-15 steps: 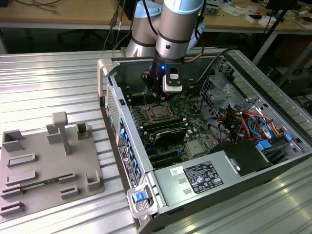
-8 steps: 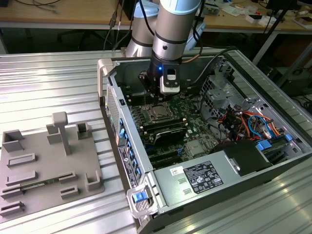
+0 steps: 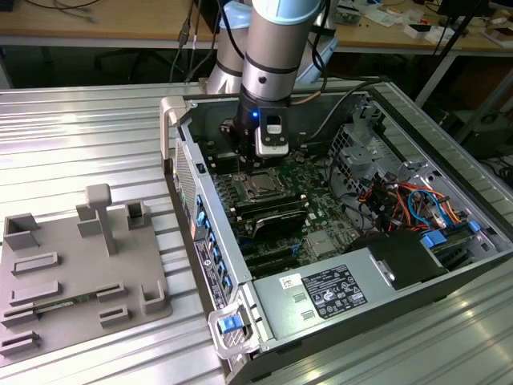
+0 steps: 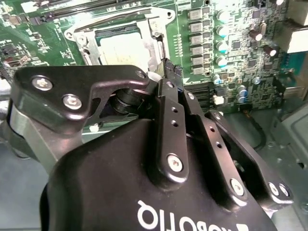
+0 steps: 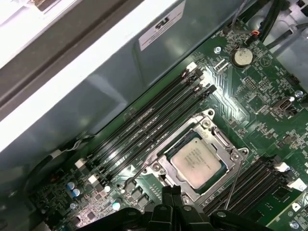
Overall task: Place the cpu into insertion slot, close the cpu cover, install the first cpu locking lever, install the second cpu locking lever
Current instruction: 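Install the first cpu locking lever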
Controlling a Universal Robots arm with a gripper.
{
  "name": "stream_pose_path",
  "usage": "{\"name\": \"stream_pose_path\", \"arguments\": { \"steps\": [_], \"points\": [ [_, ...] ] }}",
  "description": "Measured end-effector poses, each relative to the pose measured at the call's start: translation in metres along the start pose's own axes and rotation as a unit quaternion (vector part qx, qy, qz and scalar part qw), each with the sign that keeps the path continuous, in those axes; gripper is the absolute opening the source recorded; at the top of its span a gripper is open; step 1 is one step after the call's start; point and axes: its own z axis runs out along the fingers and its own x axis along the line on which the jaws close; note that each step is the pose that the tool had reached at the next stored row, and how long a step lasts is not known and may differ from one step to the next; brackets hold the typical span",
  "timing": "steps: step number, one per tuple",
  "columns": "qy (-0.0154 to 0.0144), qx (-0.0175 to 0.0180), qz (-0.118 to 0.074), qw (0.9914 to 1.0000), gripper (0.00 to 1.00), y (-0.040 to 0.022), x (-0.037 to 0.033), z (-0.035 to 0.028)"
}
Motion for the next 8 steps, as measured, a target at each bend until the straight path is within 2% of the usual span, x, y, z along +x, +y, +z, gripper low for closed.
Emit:
{"name": "stream_pose_path", "arguments": {
  "steps": [8],
  "points": [
    [0.0002, -0.0002, -0.007, 0.99998, 0.11, -0.001, 0.0011, 0.0]
  ]
}}
